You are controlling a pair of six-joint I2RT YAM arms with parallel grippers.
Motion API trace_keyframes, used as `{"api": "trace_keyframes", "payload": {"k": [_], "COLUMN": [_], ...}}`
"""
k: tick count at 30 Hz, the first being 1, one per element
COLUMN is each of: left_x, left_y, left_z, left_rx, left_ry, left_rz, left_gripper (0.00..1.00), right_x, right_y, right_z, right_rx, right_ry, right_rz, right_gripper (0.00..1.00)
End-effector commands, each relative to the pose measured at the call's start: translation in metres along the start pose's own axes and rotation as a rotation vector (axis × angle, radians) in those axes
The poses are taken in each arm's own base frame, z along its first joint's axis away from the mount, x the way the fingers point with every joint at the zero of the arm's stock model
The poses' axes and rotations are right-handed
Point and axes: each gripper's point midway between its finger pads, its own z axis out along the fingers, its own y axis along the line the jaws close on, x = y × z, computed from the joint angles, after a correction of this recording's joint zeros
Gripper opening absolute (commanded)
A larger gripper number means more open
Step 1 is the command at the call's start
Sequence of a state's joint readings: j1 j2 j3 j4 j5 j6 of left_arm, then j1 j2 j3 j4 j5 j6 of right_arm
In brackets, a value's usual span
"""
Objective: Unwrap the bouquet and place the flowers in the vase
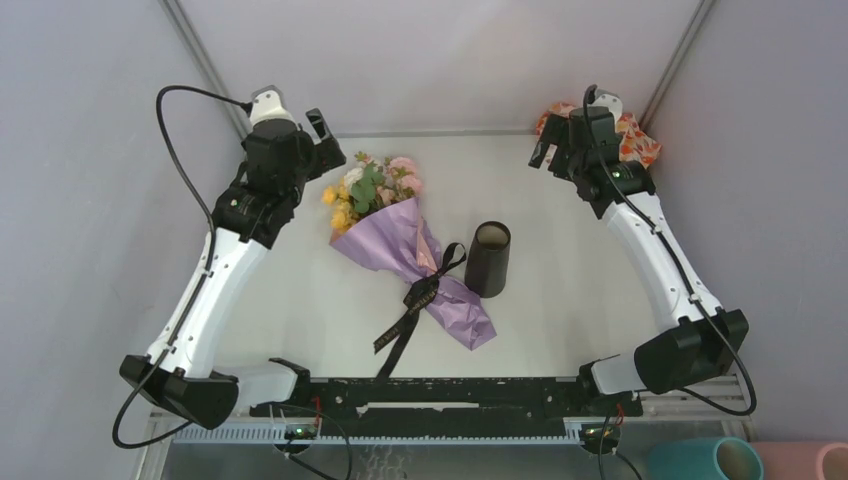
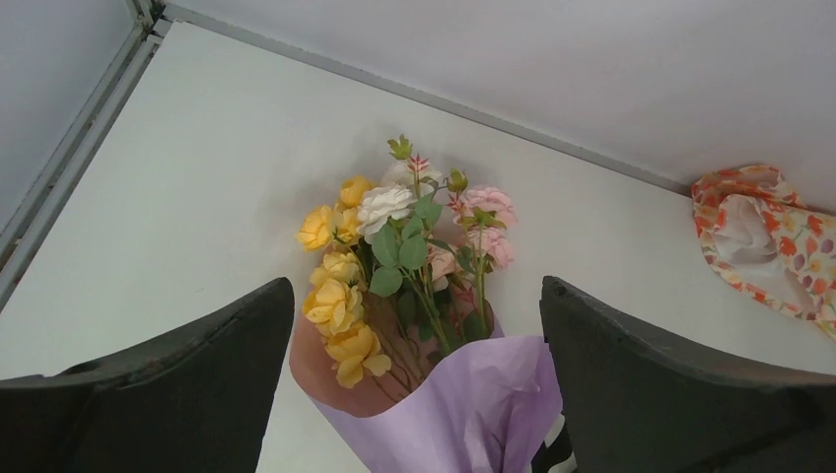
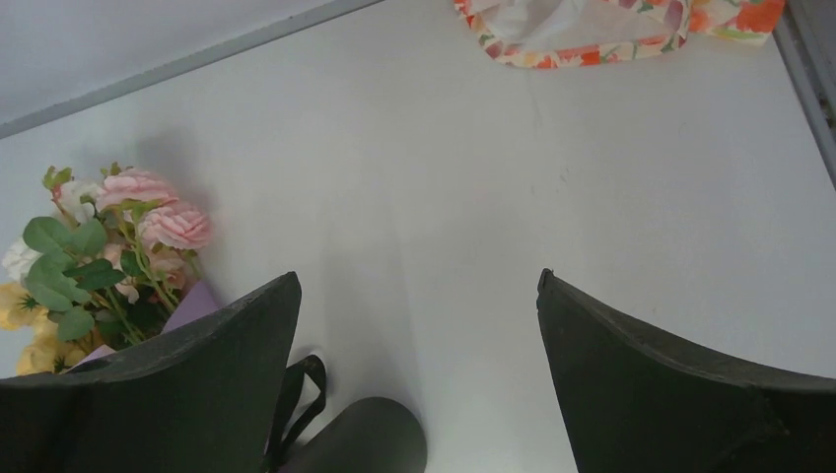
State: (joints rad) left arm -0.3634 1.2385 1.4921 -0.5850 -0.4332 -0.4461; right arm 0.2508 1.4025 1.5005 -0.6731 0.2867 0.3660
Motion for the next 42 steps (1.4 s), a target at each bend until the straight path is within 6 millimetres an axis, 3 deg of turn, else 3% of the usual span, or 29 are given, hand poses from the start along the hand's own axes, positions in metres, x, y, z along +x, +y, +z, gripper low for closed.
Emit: {"api": "trace_keyframes", "payload": {"k": [1,7,10,12,15,18,23,27,31,35,38,42], "left_x": [-0.019,-0.015,-0.007,0.001,0.013,0.027,0.049,0.067,0.091,0.117,0.144,0.192], "left_y": [-0.002,-0.008,-0.010,-0.010,-0.009,-0.011,-0.020,-0.022,-0.014,0.002,-0.001,-0.017], "left_z": [-0.011,-0.016,-0.017,-0.015,-0.014,-0.014,-0.011,-0.009,-0.010,-0.012,-0.021,-0.036], "left_rx": [0.029,0.083,0.110,0.116,0.124,0.149,0.197,0.195,0.161,0.126,0.191,0.319], "left_ry": [-0.066,-0.059,-0.040,-0.021,0.008,0.041,0.093,0.131,0.154,0.186,0.226,0.294], "left_rz": [-0.039,-0.031,-0.022,-0.015,-0.006,-0.012,-0.021,-0.005,0.017,0.011,0.003,0.003], "left_gripper": [1.00,1.00,1.00,1.00,0.97,0.96,0.95,0.92,0.92,0.89,0.87,0.83], "right_x": [-0.026,-0.034,-0.049,-0.057,-0.061,-0.049,0.016,0.084,0.164,0.236,0.265,0.280], "right_y": [0.002,0.004,0.020,0.038,0.084,0.135,0.207,0.231,0.236,0.223,0.209,0.194], "right_z": [-0.018,-0.033,-0.055,-0.076,-0.118,-0.161,-0.208,-0.217,-0.205,-0.180,-0.163,-0.148], "right_rx": [-0.026,-0.065,-0.133,-0.188,-0.307,-0.443,-0.666,-0.776,-0.859,-0.807,-0.734,-0.663], "right_ry": [-0.112,-0.159,-0.190,-0.216,-0.271,-0.293,-0.194,-0.048,0.164,0.352,0.418,0.434], "right_rz": [0.030,0.020,0.004,-0.027,-0.108,-0.205,-0.358,-0.425,-0.436,-0.491,-0.539,-0.551], "right_gripper": [1.00,1.00,0.97,0.97,0.97,0.96,0.90,0.77,0.67,0.61,0.60,0.60]}}
